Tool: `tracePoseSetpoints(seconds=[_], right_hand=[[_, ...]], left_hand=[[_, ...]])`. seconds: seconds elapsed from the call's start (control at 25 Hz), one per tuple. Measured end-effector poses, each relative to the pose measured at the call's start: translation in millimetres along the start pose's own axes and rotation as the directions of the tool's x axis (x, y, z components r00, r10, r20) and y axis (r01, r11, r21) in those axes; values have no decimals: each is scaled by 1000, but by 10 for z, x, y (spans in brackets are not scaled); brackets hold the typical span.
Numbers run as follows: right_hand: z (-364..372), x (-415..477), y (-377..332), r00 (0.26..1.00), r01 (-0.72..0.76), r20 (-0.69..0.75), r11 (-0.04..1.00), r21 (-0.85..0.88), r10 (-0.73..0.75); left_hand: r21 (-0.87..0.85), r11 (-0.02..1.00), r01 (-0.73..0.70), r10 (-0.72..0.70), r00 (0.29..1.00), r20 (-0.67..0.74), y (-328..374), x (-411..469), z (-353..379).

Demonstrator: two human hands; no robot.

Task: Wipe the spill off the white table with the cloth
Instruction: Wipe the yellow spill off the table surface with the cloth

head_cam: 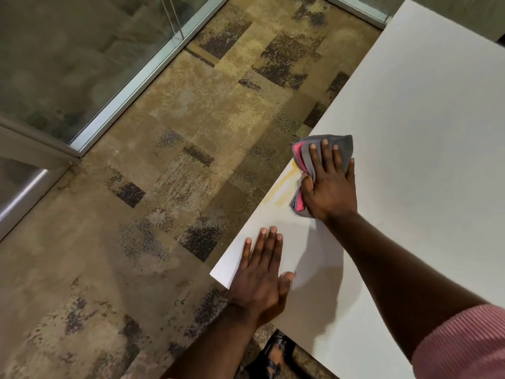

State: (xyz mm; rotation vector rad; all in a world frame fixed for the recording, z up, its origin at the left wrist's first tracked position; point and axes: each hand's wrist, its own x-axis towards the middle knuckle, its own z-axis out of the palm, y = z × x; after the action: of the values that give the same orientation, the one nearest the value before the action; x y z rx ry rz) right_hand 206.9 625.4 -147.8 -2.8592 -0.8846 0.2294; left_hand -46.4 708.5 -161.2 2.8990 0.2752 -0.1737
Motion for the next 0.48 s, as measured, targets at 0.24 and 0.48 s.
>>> tracePoseSetpoints(seconds=[0.24, 0.48], right_hand=[[0, -153, -196, 985, 170, 44, 985, -8, -170], [122, -713, -546, 933, 347, 96, 938, 9, -346]], left_hand=[[-150, 988, -25, 1, 988, -155, 0, -80, -13], [-484, 872, 67, -234, 927, -294, 13, -128, -160]])
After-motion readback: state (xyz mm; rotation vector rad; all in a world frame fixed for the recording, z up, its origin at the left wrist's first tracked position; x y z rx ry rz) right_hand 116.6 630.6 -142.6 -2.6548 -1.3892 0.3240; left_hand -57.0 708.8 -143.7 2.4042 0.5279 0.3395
